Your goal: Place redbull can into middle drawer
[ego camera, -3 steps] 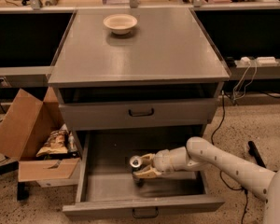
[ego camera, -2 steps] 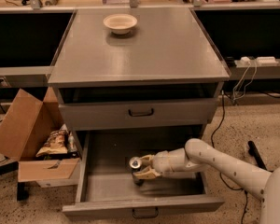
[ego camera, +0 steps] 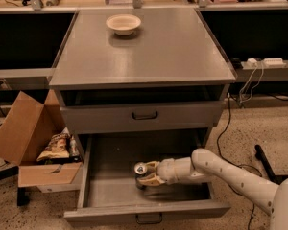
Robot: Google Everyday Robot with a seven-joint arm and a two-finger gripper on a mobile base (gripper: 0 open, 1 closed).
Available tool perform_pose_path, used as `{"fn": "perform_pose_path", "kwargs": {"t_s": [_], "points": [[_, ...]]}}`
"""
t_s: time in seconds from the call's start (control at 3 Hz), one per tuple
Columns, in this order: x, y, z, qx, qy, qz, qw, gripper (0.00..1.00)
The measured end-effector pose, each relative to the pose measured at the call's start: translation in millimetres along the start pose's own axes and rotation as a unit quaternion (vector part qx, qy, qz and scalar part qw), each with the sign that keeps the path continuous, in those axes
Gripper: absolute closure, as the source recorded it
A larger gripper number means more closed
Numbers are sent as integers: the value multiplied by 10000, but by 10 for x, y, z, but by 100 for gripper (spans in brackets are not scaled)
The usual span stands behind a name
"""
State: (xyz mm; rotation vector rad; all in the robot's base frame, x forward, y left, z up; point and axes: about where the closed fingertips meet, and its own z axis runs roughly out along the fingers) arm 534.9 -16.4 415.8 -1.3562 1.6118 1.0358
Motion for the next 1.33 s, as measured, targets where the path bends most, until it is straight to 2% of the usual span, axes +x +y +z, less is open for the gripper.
{"fn": "perform_pose_path", "kwargs": {"t_s": [0.67, 1.0, 1.33], "points": [[54, -1, -77, 102, -241, 47, 9996, 12], [-80, 8, -274, 133, -664, -21, 9977, 0], [-359, 106, -657, 175, -1286, -256, 9912, 0]]}}
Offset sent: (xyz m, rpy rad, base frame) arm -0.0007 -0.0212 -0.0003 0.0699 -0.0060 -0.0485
